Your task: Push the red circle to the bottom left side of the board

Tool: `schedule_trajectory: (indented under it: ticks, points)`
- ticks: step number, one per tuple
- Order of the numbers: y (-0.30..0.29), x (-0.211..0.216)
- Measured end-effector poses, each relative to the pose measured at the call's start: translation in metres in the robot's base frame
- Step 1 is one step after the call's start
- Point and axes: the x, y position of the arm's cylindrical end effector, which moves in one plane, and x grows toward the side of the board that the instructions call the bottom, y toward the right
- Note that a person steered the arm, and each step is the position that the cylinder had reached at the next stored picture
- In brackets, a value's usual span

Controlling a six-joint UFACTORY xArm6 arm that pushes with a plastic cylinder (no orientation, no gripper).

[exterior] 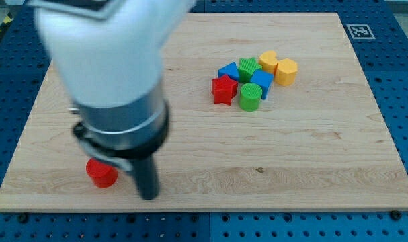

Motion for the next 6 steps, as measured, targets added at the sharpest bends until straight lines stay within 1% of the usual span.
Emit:
schedule_trajectory:
  ticks: [1, 3, 4, 5, 6]
  points:
    - [-0.037, -0.006]
    - [-0.003, -0.009]
    - [-0.014, -0.035]
    - [-0.055, -0.039]
    - [-0.071, -0.047]
